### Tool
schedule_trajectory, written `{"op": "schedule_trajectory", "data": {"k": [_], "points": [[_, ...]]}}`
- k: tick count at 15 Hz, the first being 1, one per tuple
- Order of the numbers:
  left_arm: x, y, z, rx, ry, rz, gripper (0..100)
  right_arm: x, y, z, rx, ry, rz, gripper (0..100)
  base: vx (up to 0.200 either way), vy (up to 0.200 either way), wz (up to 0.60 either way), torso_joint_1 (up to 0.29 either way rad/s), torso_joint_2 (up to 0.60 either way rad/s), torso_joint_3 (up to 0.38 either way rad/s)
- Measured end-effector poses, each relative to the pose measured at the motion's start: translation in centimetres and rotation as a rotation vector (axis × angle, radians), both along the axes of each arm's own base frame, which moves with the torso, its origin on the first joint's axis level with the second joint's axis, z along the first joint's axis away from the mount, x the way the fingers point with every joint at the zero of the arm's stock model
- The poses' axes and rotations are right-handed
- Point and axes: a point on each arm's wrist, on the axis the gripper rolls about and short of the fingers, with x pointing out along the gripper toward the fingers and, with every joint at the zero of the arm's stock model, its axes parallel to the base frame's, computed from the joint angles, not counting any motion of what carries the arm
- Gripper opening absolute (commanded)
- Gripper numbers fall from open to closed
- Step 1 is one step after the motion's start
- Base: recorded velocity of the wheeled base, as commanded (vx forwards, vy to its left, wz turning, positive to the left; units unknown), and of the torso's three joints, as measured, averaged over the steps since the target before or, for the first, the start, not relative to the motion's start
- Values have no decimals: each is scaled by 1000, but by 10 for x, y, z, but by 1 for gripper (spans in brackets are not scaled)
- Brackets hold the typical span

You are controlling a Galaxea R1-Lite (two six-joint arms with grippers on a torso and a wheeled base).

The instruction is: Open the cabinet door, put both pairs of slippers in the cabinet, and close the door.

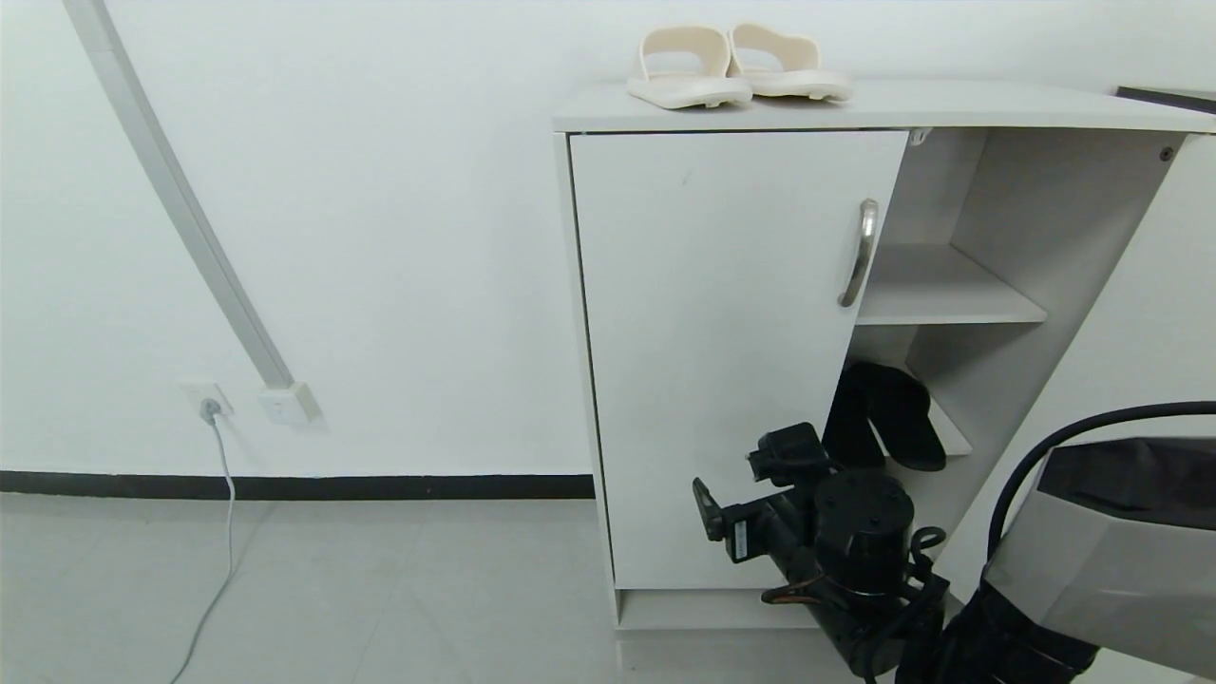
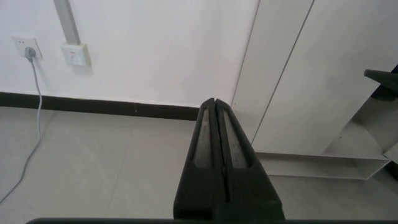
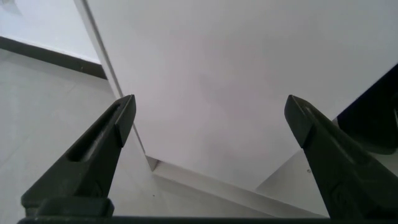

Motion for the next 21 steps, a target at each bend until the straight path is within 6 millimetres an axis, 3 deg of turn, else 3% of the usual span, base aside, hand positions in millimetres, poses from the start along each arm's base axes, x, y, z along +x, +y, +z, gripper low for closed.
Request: {"op": "schedule_trajectory", "data": {"k": [9, 21], "points": [[0, 0, 0, 0, 0, 0, 0, 2, 3, -2, -6, -18, 1, 100, 0, 0, 0, 1, -7, -8], [0, 0, 0, 0, 0, 0, 0, 2, 3, -3, -7, -19, 3, 100, 0, 0, 0, 74, -404, -338]]}}
